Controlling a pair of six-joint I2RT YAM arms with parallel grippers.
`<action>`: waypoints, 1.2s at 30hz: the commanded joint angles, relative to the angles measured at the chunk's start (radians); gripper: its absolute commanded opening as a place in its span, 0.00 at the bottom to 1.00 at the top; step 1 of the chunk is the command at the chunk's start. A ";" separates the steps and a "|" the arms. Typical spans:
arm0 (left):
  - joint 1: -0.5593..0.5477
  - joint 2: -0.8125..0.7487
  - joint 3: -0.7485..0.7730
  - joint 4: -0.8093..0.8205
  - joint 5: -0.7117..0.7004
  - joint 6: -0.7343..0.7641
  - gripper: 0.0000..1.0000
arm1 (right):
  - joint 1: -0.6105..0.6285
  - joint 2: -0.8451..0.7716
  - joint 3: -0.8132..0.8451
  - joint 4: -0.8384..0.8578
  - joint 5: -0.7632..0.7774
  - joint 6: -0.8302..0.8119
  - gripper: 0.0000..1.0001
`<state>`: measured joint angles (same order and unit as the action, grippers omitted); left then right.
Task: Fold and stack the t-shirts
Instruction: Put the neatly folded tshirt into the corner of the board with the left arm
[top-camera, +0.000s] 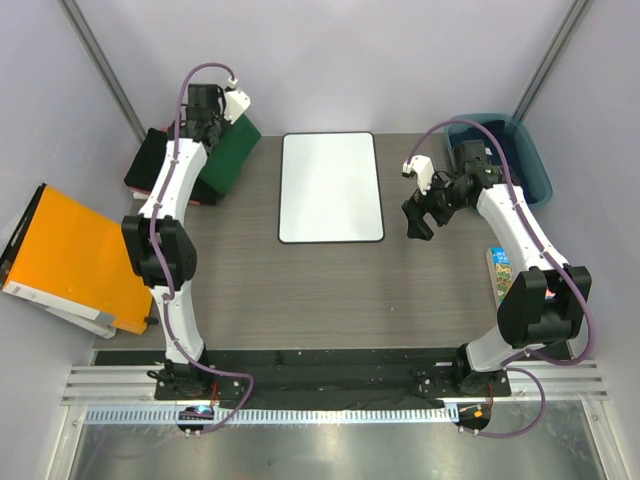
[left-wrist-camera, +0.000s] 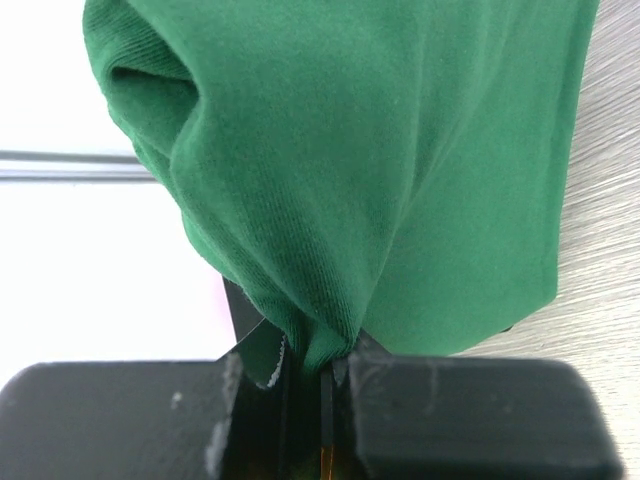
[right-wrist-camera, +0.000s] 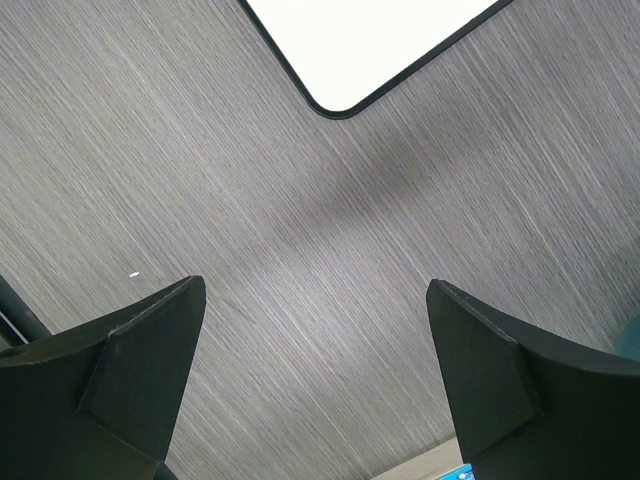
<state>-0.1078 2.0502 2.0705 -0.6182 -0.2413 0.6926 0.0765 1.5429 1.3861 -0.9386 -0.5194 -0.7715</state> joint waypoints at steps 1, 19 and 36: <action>0.022 -0.068 -0.006 0.086 -0.062 0.015 0.00 | 0.003 -0.035 0.010 0.026 -0.019 0.005 0.97; 0.079 0.045 -0.043 0.244 -0.168 0.099 0.00 | 0.009 -0.035 0.013 0.021 -0.013 0.017 0.97; 0.171 0.180 -0.092 0.536 -0.351 0.266 0.78 | 0.008 -0.033 0.008 0.024 -0.014 0.034 0.98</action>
<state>0.0227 2.1761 1.9728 -0.2981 -0.4759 0.8619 0.0795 1.5429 1.3861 -0.9375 -0.5190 -0.7532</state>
